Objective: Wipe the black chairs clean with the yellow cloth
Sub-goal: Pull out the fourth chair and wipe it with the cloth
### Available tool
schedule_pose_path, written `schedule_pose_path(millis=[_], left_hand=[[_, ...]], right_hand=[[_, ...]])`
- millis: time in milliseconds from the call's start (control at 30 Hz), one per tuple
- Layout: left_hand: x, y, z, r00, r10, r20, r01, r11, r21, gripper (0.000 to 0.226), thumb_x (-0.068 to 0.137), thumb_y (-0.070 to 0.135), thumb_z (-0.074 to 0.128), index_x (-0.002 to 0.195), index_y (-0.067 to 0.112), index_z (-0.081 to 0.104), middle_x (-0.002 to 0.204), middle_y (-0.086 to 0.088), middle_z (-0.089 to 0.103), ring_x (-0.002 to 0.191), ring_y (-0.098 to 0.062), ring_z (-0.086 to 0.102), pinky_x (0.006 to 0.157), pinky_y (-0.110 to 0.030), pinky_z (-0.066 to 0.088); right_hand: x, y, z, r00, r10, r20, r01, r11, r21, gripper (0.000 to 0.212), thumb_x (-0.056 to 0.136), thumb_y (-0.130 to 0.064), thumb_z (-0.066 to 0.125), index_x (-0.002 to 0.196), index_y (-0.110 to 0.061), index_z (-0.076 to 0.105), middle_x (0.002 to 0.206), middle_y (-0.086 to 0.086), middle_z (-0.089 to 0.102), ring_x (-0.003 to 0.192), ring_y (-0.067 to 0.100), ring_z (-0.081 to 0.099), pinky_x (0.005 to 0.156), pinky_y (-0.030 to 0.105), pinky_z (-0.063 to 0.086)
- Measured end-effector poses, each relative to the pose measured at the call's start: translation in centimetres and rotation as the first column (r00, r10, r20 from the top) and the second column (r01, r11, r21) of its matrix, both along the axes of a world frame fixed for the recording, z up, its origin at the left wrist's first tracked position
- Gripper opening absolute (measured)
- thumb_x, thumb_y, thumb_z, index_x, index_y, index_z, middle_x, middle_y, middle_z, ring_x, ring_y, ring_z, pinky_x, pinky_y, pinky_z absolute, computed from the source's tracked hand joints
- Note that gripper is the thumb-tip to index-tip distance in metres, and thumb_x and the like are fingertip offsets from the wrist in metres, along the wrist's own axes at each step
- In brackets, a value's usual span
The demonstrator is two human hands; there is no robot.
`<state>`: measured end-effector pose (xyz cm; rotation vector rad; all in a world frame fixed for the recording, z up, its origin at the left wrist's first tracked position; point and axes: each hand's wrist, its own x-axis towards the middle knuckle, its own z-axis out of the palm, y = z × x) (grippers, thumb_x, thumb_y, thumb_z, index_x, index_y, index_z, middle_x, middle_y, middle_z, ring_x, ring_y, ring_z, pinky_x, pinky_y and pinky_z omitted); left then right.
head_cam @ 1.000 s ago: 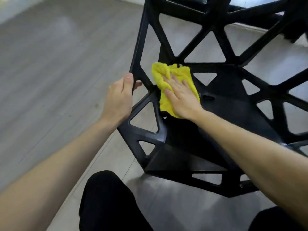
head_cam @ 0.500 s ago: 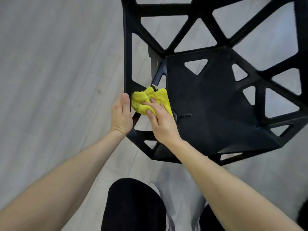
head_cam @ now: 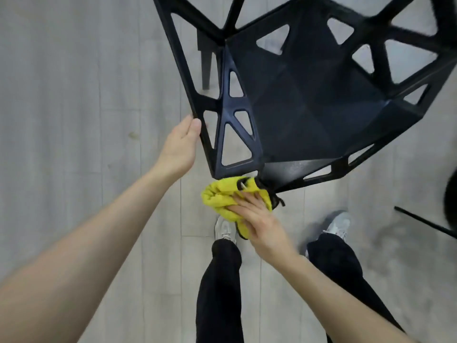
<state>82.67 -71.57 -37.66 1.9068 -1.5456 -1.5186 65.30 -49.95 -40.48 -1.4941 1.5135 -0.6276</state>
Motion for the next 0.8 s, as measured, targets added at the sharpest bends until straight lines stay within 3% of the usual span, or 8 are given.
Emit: schedule_pose_path(millis=[67,167,233,333,433,567,700,800], left_hand=[[1.2,-1.1,1.1,0.987,-0.151,0.051,0.151,0.989,0.003,0.036,0.115,0.035,0.040,0.126,0.011,0.064,0.119,-0.004,0.076,0.106,-0.016,0.075,0.106,-0.049,0.056],[1.4,-2.1,1.7,0.987,-0.161,0.028,0.161,0.987,-0.005,0.030,0.116,0.023,0.043,0.121,0.007,0.067,0.107,-0.008,0.079,0.092,-0.020,0.079,0.087,-0.042,0.061],[1.2,-2.4,1.9,0.988,-0.145,0.048,0.145,0.989,0.003,0.033,0.116,0.024,0.043,0.116,0.004,0.069,0.104,-0.008,0.080,0.088,-0.018,0.080,0.084,-0.040,0.062],[1.0,-2.9,2.6,0.984,-0.161,0.080,0.159,0.987,0.034,0.035,0.116,0.026,0.042,0.112,0.007,0.072,0.102,-0.006,0.081,0.088,-0.017,0.080,0.085,-0.041,0.064],[1.1,-3.7,4.7,0.970,-0.220,0.105,0.211,0.973,0.093,0.033,0.116,0.028,0.043,0.118,0.015,0.073,0.105,-0.001,0.082,0.094,-0.015,0.080,0.090,-0.042,0.065],[1.6,-4.3,8.8,0.955,-0.257,0.149,0.239,0.962,0.129,0.027,0.114,0.026,0.051,0.131,0.020,0.070,0.106,0.004,0.082,0.097,-0.012,0.079,0.096,-0.042,0.064],[3.0,-5.5,12.0,0.885,-0.348,0.308,0.323,0.937,0.131,0.016,0.104,0.035,0.069,0.099,0.026,0.082,0.094,0.007,0.082,0.094,-0.011,0.078,0.083,-0.034,0.062],[4.0,-6.9,14.1,0.785,-0.383,0.488,0.375,0.920,0.118,0.044,0.105,0.055,0.061,0.079,0.027,0.083,0.087,0.010,0.081,0.091,-0.012,0.076,0.084,-0.035,0.059]], right_hand=[[0.1,0.8,1.1,0.978,-0.209,0.028,0.209,0.978,-0.004,0.039,0.104,-0.006,0.049,0.130,-0.024,0.072,0.140,-0.034,0.058,0.137,0.001,0.052,0.111,0.047,0.050],[3.8,-3.5,3.3,0.849,-0.514,0.118,0.510,0.858,0.069,0.039,0.108,0.002,0.051,0.133,-0.020,0.071,0.141,-0.028,0.061,0.148,0.004,0.046,0.121,0.037,0.040],[5.6,-5.9,2.1,0.874,-0.469,0.123,0.470,0.882,0.025,0.033,0.110,-0.004,0.052,0.135,-0.017,0.070,0.145,-0.016,0.063,0.153,0.011,0.041,0.127,0.044,0.031],[4.2,-3.7,-0.8,0.972,-0.230,-0.050,0.221,0.964,-0.145,0.037,0.104,-0.001,0.060,0.138,-0.013,0.069,0.155,0.000,0.057,0.156,0.023,0.037,0.130,0.054,0.023],[1.2,-1.0,0.8,0.928,-0.368,-0.051,0.371,0.927,0.058,0.031,0.107,-0.009,0.060,0.130,-0.024,0.073,0.137,-0.011,0.069,0.139,0.010,0.056,0.118,0.037,0.042],[-0.7,-2.3,5.6,0.708,-0.705,-0.034,0.661,0.645,0.383,0.021,0.109,-0.039,0.054,0.120,-0.036,0.073,0.102,-0.017,0.076,0.100,0.008,0.069,0.093,0.036,0.055],[0.5,-5.9,8.8,0.565,-0.823,0.058,0.714,0.523,0.467,0.029,0.109,-0.051,0.048,0.111,-0.032,0.070,0.102,-0.013,0.074,0.102,0.009,0.068,0.088,0.036,0.054],[2.0,-9.7,9.8,0.507,-0.854,0.117,0.703,0.488,0.517,0.028,0.110,-0.046,0.047,0.105,-0.028,0.068,0.099,-0.009,0.071,0.102,0.018,0.067,0.084,0.037,0.052]])
